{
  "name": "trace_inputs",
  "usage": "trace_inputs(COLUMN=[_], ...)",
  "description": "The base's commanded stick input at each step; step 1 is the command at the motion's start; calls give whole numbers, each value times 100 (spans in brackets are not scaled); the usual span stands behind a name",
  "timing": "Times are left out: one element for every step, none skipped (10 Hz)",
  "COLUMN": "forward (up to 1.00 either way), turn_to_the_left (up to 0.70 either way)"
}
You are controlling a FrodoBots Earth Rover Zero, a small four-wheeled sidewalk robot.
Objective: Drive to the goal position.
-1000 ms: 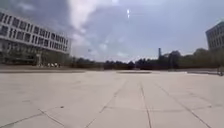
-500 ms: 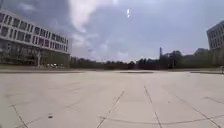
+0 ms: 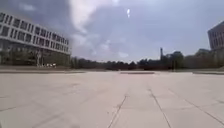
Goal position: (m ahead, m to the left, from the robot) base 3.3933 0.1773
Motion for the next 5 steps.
trace_inputs(forward=[70, 70, 70, 70, 70], turn_to_the_left=[0, 0, 0, 0, 0])
